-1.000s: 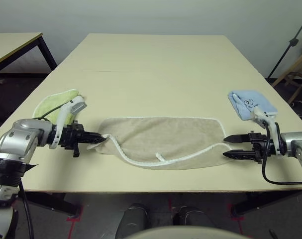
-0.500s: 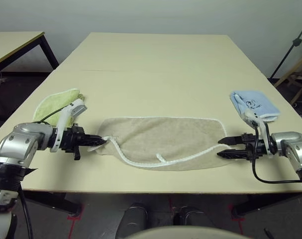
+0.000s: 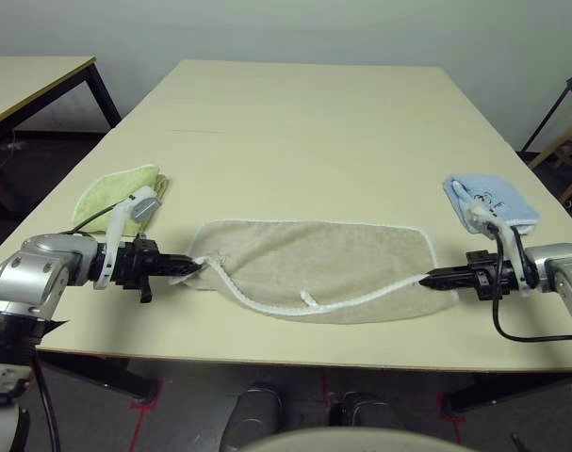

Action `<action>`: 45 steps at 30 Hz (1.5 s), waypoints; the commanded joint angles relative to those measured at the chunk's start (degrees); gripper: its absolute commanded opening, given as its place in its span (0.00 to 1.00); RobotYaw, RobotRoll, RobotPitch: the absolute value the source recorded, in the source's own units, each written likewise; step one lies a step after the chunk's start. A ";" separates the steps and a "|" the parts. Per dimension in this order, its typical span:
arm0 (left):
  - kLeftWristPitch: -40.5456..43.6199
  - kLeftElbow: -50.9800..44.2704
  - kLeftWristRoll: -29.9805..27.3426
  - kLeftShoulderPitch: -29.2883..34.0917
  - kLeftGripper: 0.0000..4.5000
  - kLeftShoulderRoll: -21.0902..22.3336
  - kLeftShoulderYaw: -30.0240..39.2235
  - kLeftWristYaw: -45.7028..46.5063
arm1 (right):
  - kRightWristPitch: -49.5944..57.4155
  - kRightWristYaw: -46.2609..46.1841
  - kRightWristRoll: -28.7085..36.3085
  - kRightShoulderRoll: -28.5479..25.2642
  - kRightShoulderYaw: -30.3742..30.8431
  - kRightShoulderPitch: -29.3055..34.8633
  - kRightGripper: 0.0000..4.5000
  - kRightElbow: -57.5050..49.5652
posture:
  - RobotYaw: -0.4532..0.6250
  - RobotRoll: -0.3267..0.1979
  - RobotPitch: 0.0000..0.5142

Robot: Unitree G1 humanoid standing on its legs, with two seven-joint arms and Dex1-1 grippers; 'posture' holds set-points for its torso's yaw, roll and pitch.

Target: Fold the towel and set it aside.

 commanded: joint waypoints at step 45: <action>-19.65 31.61 15.44 -25.10 0.38 -14.00 -5.45 10.75 | -37.79 -18.59 -14.20 12.26 -5.11 -19.67 0.24 40.11 | 0.52 0.62 0.08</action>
